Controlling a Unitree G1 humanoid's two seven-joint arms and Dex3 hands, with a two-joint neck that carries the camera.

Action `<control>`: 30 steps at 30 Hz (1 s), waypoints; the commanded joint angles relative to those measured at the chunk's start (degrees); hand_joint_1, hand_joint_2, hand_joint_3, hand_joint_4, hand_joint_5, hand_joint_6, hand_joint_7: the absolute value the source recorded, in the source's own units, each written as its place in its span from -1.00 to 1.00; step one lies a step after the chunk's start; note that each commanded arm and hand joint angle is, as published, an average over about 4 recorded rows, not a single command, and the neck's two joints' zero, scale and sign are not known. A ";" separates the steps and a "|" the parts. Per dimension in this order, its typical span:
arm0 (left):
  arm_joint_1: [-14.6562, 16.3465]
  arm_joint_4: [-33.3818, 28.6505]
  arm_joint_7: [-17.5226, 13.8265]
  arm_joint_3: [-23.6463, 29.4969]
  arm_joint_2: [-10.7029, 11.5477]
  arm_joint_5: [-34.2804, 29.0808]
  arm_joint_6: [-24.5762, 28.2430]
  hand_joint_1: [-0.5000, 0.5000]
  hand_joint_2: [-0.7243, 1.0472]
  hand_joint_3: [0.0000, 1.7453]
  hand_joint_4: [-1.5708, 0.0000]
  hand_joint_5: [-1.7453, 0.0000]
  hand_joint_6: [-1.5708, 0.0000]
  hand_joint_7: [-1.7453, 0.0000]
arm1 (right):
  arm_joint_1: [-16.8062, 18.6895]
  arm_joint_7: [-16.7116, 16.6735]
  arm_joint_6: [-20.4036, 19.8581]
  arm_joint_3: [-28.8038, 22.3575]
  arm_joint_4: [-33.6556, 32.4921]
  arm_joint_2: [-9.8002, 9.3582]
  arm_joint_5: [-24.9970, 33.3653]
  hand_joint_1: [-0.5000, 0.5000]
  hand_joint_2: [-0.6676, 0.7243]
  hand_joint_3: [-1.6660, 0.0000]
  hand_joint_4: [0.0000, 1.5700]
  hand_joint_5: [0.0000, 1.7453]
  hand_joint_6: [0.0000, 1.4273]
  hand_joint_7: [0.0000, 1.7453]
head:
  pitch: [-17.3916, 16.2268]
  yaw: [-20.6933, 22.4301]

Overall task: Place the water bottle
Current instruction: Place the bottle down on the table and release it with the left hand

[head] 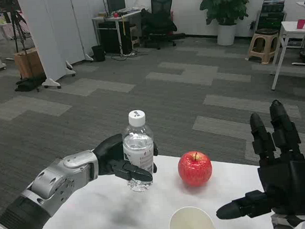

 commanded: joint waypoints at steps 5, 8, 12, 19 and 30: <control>0.72 0.29 -0.28 2.41 -0.95 -0.37 -3.83 -0.20 0.50 -0.93 -1.00 -1.00 -0.72 -0.92 | -0.78 0.21 0.37 0.11 -0.14 0.02 0.11 -0.92 0.09 1.00 -1.00 -1.00 -1.00 -1.00 | -0.53 0.24; 0.72 0.31 -0.28 2.41 -0.95 -0.37 -3.85 -0.20 0.50 -0.95 -1.00 -1.00 -0.73 -0.92 | -0.78 0.21 0.37 0.11 -0.14 0.02 0.11 -0.92 0.09 1.00 -1.00 -1.00 -1.00 -1.00 | -0.70 0.20; 0.72 0.31 -0.28 2.41 -0.87 -0.37 -3.94 -0.20 0.50 -0.98 -1.00 -1.00 -0.73 -0.92 | -0.78 0.21 0.37 0.11 -0.14 0.07 0.11 -0.92 0.09 1.00 -1.00 -1.00 -1.00 -1.00 | -0.67 0.26; 0.72 0.44 -0.28 2.31 -0.87 -0.37 -4.07 -0.22 0.50 -0.90 -1.00 -1.00 -0.71 -0.92 | -0.78 0.21 0.37 0.18 -0.14 0.07 0.18 -0.92 0.09 1.00 -1.00 -1.00 -1.00 -1.00 | -0.79 0.27; 1.80 8.20 -0.20 -0.31 -1.17 -0.85 -16.29 -0.24 0.50 -0.98 -0.99 -1.00 -0.73 -0.92 | -0.78 0.21 0.37 0.18 -0.05 0.07 0.20 -0.92 0.09 1.00 -1.00 -1.00 -1.00 -1.00 | -1.02 0.18</control>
